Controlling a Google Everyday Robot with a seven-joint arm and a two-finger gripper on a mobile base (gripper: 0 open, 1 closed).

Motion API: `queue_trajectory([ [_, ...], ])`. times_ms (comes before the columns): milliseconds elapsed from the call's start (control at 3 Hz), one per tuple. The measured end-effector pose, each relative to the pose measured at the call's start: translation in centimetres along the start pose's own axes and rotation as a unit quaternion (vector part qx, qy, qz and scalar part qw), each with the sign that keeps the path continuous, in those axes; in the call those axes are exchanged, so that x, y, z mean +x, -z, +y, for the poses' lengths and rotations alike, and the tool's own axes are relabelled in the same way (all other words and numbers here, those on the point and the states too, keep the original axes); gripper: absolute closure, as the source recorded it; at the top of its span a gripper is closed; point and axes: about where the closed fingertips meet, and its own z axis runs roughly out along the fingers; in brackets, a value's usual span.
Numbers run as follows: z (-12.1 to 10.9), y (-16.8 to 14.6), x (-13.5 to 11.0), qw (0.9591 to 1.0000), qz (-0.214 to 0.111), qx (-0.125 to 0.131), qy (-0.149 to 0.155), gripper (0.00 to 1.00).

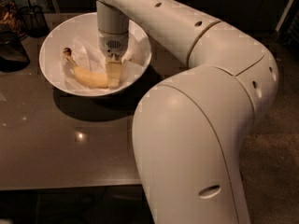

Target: Pick banana from white bowl

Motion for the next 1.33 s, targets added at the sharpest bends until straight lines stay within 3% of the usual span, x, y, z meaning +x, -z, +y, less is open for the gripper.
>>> queue_trajectory([
  [333, -0.1, 0.6, -0.4, 0.9998, -0.003, 0.019, 0.001, 1.00],
  [1000, 2.0, 4.3, -1.5, 0.9977, -0.008, 0.064, 0.019, 1.00],
  [1333, 2.5, 5.3, -1.6, 0.9969, -0.012, 0.072, 0.029, 1.00],
])
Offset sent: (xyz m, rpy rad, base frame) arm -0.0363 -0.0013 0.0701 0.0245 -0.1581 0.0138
